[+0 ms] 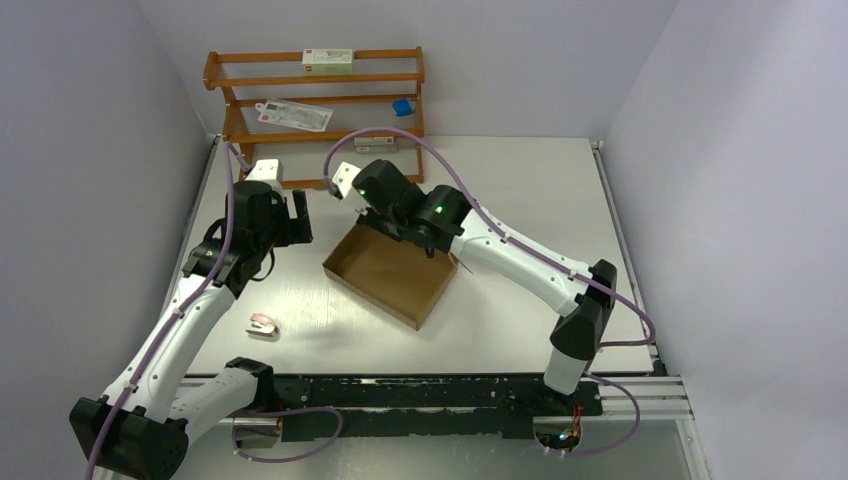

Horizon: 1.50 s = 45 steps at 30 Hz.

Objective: Fold the paper box

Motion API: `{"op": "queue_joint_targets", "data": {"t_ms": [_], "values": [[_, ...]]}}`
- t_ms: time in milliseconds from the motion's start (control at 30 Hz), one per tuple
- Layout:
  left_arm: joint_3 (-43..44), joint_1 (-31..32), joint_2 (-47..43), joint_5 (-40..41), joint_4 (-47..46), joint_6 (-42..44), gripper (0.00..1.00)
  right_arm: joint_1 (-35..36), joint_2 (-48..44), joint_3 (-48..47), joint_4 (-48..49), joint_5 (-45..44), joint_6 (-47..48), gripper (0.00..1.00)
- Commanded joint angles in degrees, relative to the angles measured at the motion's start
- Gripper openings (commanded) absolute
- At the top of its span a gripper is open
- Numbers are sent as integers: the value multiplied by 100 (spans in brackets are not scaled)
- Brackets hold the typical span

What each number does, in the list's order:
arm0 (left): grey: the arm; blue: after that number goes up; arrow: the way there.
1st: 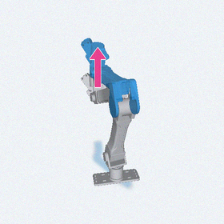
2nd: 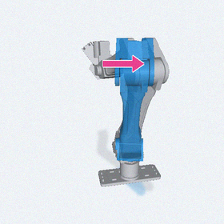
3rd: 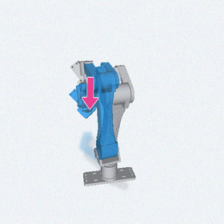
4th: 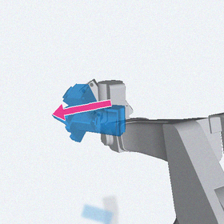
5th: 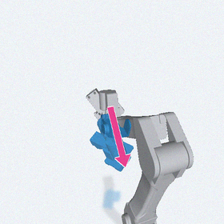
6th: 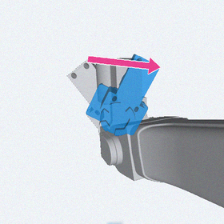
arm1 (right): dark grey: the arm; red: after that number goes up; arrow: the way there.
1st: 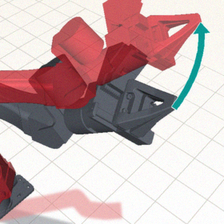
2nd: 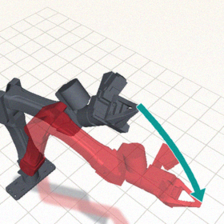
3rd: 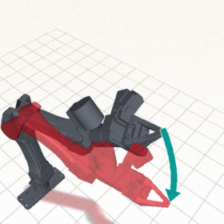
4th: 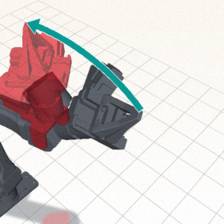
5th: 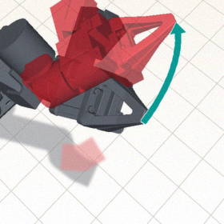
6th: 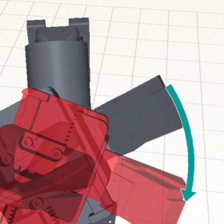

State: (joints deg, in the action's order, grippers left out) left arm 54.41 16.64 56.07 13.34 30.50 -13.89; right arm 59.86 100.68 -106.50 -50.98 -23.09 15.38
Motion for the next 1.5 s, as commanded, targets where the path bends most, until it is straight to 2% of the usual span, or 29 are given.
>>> {"op": "queue_joint_targets", "data": {"t_ms": [0,100,233,367,467,567,667,767,1000,1133,1200,1300,1467], "values": [[-10,40,-136,154,87,79,89,-433,-391,228,434,1205,1156,0],[-10,48,-154,130,92,95,88,-898,-503,220,550,2011,1864,0],[-18,58,-222,7,72,176,88,-1476,-322,-160,121,3259,2726,0],[-36,67,-321,-191,37,358,88,-1751,175,-812,-679,3637,3559,0],[-101,67,-463,-285,-57,480,88,-1848,459,-1264,-1068,3671,3808,0],[-214,67,-620,-543,-304,690,89,-1848,489,-1401,-1073,3885,3857,9],[-159,67,-687,-638,-388,853,90,-1849,336,-1155,-689,3989,3747,27],[52,67,-531,-819,-348,959,90,-1849,10,-635,-81,3576,3489,42],[1022,67,470,-1281,105,1175,86,-1822,-1112,481,888,2399,1816,56],[1266,67,748,-1345,67,1479,88,-1851,-1997,1694,1591,1611,1257,71],[1276,67,858,-1347,-51,1664,89,-1887,-2362,2191,1779,1352,1017,75],[1480,67,992,-1511,-29,2008,88,-2054,-2649,2588,1889,1585,664,78],[1574,67,1079,-2217,-298,2666,87,-2568,-2914,3178,2148,1692,567,79]]}}
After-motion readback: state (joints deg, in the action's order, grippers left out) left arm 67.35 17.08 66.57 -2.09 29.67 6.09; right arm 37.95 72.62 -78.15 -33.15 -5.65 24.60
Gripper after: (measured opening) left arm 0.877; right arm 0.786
